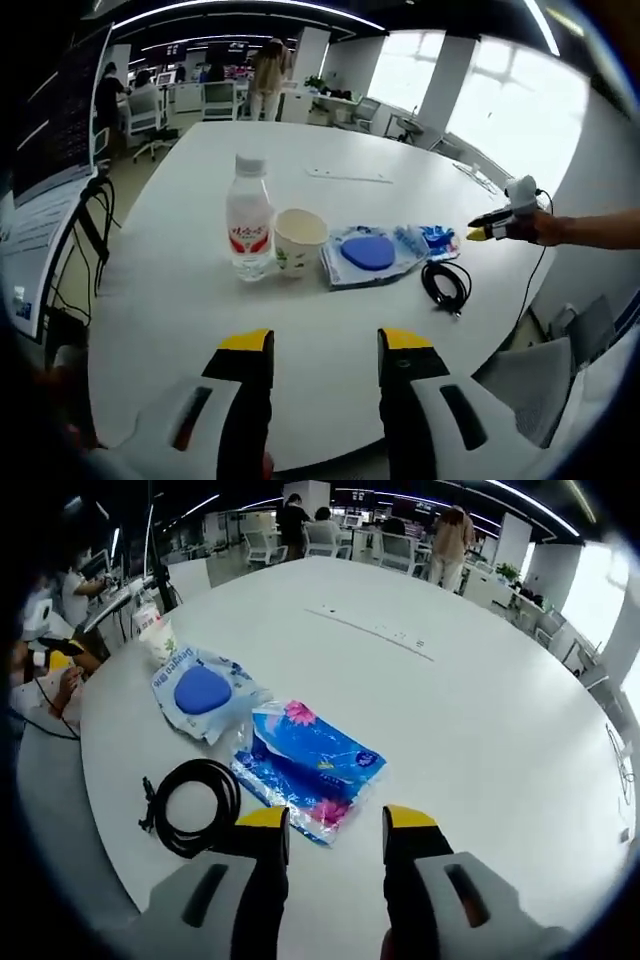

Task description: Arrange the tabletop items into an orderly group along one side of the table until the central work area is clear of visible clutter.

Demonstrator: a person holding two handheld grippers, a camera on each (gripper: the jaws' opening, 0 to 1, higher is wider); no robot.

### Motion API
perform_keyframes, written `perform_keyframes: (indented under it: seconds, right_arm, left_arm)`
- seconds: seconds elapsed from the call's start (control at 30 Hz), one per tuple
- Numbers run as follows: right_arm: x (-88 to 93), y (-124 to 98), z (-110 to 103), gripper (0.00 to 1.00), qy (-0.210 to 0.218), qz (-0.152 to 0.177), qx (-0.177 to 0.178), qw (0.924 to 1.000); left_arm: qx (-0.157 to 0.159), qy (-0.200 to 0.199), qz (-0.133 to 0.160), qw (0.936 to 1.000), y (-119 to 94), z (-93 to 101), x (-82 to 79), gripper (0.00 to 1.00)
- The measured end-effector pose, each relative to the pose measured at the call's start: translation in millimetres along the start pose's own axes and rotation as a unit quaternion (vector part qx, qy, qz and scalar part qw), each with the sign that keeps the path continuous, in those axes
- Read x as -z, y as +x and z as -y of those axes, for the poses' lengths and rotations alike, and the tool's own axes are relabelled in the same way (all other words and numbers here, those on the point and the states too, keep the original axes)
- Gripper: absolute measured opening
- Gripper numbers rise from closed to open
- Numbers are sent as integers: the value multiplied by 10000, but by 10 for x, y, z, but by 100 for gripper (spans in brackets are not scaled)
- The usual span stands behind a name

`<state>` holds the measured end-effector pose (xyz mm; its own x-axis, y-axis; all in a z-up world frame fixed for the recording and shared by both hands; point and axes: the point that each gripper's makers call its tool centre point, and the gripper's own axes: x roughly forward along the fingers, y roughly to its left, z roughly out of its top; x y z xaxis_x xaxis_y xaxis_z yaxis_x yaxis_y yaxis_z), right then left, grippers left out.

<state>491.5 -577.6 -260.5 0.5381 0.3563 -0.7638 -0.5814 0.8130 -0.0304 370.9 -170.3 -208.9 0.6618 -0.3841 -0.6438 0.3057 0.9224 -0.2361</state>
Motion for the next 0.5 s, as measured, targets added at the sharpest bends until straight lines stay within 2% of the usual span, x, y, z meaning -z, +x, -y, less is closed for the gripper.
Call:
perform_keyframes:
  seconds: [0.03, 0.3, 0.5]
  right_arm:
    - [-29, -30, -44, 38, 46, 120, -47, 9999]
    - [-49, -184, -266, 43, -22, 280, -217, 9994]
    - [-128, -320, -456, 45, -121, 452, -335, 9983]
  left_arm:
    - [14, -1, 14, 10000, 4, -1, -13, 41]
    - [95, 54, 55, 9999, 46, 16, -62, 41]
    - [160, 99, 59, 9998, 69, 44, -66, 41]
